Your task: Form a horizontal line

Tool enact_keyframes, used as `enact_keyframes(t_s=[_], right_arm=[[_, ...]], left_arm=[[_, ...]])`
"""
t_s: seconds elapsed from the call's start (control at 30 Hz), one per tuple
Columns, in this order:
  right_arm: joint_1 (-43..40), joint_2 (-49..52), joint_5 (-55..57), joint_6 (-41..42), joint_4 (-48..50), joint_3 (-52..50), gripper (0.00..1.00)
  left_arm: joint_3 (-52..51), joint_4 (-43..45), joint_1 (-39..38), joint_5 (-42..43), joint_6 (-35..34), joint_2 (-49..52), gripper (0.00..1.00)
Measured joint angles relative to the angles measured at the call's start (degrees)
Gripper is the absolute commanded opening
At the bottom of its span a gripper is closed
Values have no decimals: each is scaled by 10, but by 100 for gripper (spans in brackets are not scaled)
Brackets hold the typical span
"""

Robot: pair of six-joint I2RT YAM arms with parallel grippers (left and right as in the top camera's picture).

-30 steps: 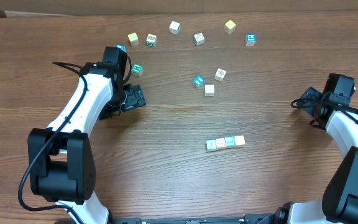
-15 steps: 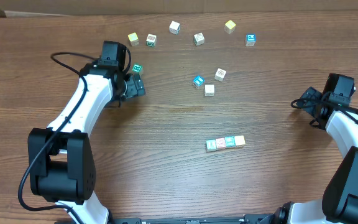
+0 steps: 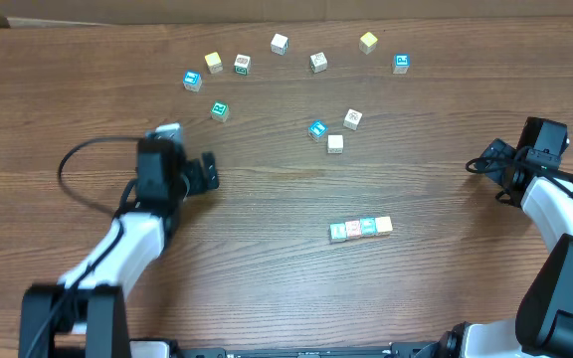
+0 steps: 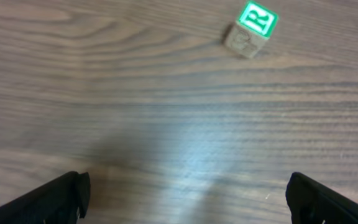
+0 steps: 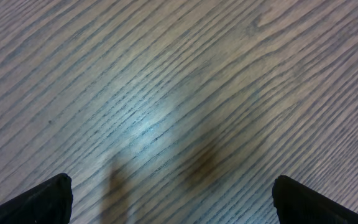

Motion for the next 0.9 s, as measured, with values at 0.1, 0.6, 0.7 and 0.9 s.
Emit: enact_keyframes(t_s=[0.1,0.6,0.7,0.9], right_arm=[[0,0,0,0,0,0,100],[0,0,0,0,0,0,100],[0,0,0,0,0,0,100],[0,0,0,0,0,0,100]], left_arm=[[-49,7,18,3,1,-41,99],[-282,273,30,15,0,-179,99],[-315,294,30,8,-4,-208,100],[-352,291,30,-14,-24,-257,100]])
